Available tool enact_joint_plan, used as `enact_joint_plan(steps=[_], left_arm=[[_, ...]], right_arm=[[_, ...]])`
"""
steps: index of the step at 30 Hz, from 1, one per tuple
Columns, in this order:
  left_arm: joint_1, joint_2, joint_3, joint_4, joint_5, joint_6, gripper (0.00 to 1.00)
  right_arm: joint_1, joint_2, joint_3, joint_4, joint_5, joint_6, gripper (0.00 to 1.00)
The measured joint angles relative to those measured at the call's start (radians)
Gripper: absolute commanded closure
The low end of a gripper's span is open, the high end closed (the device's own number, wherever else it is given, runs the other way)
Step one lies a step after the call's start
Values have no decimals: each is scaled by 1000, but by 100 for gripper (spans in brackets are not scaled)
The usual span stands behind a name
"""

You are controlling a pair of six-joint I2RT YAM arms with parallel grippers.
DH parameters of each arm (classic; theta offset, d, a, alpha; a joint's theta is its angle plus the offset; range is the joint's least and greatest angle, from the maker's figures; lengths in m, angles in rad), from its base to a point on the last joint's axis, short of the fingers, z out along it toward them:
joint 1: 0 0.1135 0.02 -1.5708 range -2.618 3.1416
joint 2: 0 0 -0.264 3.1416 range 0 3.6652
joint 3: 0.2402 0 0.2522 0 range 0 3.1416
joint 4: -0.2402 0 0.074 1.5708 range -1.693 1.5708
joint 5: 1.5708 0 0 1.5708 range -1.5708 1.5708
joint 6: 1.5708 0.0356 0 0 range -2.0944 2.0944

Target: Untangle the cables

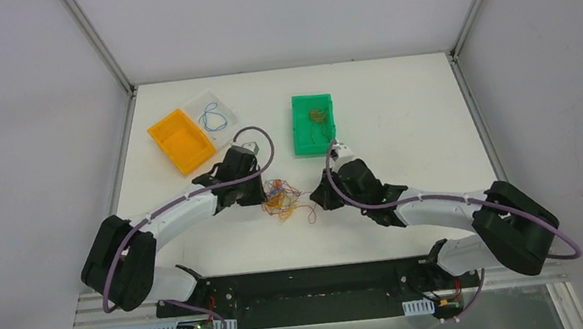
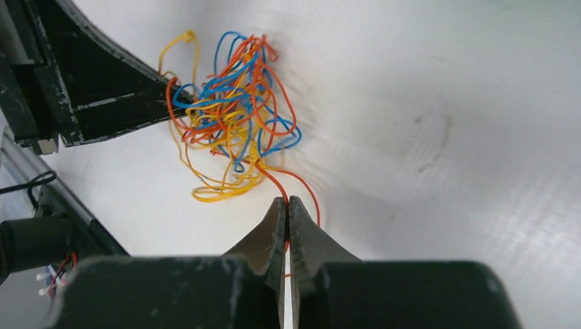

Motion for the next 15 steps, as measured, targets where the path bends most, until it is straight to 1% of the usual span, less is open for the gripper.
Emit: enact_joint_plan(steps=[3, 8, 11, 15], left_arm=[[0, -11, -5, -3, -41, 7, 100], [19, -118, -21, -55, -167, 7, 100], [58, -218, -45, -80, -224, 0, 100], [152, -344, -95, -97, -267, -29, 100]], right_arm=[[1, -76, -26, -34, 118, 2, 100], [-5, -243, -76, -99, 422, 41, 100], [-18, -332, -116, -138, 581, 74, 100], [-59, -466, -177, -189, 756, 128, 100]])
